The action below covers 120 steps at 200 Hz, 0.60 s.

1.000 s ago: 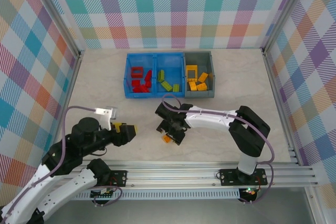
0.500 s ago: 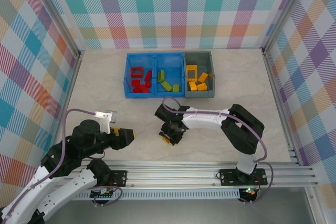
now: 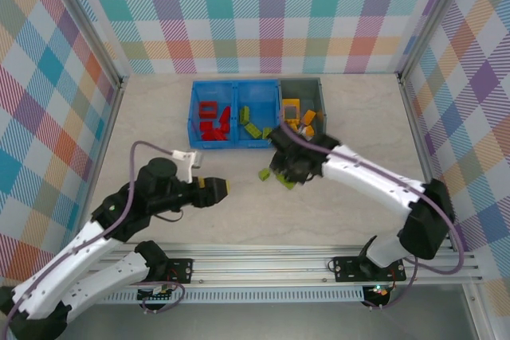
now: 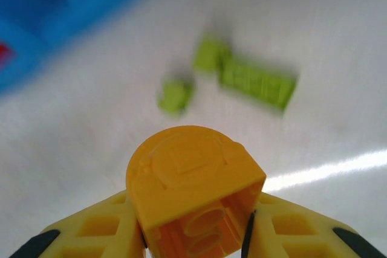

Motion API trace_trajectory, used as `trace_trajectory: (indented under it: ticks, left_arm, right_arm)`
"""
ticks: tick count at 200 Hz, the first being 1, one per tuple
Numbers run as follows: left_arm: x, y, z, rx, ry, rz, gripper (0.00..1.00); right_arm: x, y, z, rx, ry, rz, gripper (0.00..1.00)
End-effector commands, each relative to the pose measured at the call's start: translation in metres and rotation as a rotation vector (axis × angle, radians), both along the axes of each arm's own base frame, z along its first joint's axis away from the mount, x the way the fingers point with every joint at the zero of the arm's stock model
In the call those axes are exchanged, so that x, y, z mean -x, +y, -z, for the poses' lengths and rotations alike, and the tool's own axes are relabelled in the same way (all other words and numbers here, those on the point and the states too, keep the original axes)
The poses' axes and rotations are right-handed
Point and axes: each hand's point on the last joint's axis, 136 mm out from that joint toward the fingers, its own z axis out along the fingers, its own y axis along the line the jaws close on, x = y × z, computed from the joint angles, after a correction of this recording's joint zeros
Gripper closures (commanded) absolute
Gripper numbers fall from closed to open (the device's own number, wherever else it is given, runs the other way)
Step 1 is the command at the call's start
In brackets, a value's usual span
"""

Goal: Sort the legos into containers by color

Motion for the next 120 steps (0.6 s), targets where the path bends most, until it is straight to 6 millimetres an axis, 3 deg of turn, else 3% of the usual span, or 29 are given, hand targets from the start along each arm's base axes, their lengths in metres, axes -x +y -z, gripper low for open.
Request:
trace_trajectory:
  ticks: [1,25,56,87,120]
  left_arm:
    - [-0.018,-0.037,-0.038,0.119,-0.091,0.059,0.34]
    - [-0.043,-0.066,-0.044,0.064,-0.136,0.054,0.34]
    - [-0.072,-0.096,-0.051,-0.065,-0.228,-0.026,0.34]
    - [-0.094,-0.122,-0.051,-0.075,-0.268,-0.079,0.35]
    - [-0.099,-0.146,-0.042,-0.093,-0.27,-0.053,0.35]
  right_arm:
    - [-0.046,-0.046,-0.012,0.256,-0.073,-0.149,0.65]
    - [-0.109,-0.049,-0.018,0.317,-0.085,-0.218,0.65]
    - [-0.176,-0.06,-0.007,0.431,-0.055,-0.213,0.65]
    - [-0.225,-0.076,0.021,0.489,-0.016,-0.174,0.65]
    - [-0.256,-0.081,0.055,0.505,0.005,-0.185,0.65]
